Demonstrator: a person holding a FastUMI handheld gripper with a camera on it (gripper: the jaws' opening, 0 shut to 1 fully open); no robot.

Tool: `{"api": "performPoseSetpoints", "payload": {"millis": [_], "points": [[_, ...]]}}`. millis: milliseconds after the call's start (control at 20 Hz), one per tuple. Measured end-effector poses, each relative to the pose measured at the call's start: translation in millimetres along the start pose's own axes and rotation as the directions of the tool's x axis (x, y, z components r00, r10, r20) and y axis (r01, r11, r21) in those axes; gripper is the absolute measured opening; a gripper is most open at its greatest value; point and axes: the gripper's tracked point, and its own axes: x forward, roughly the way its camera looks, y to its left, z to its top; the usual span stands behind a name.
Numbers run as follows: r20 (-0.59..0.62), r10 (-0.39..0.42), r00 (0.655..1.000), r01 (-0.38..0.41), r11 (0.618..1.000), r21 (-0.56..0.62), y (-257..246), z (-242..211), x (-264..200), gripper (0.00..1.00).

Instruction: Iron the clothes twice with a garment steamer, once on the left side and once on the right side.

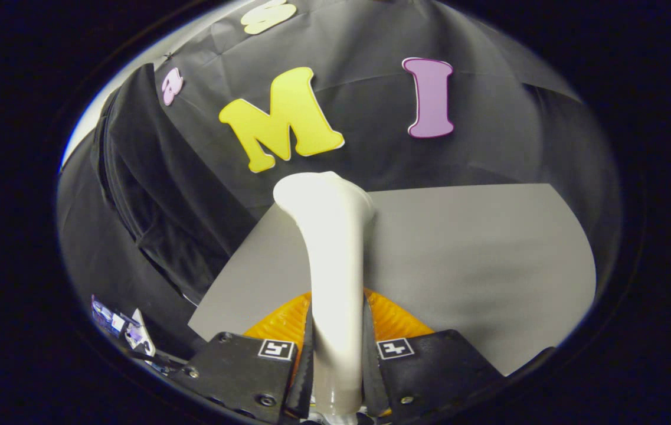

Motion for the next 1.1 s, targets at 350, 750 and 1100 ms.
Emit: {"api": "performPoseSetpoints", "payload": {"millis": [350, 750, 1100], "points": [[0.143, -0.026, 0.989, 0.02, 0.999, 0.044, 54.5, 3.7, -57.5, 0.37], [0.324, -0.064, 0.944, 0.053, 0.998, 0.042, 150.7, 10.3, -123.7, 0.37], [0.491, -0.156, 0.857, 0.158, 0.987, 0.037, 241.5, 27.3, -154.7, 0.37]]}}
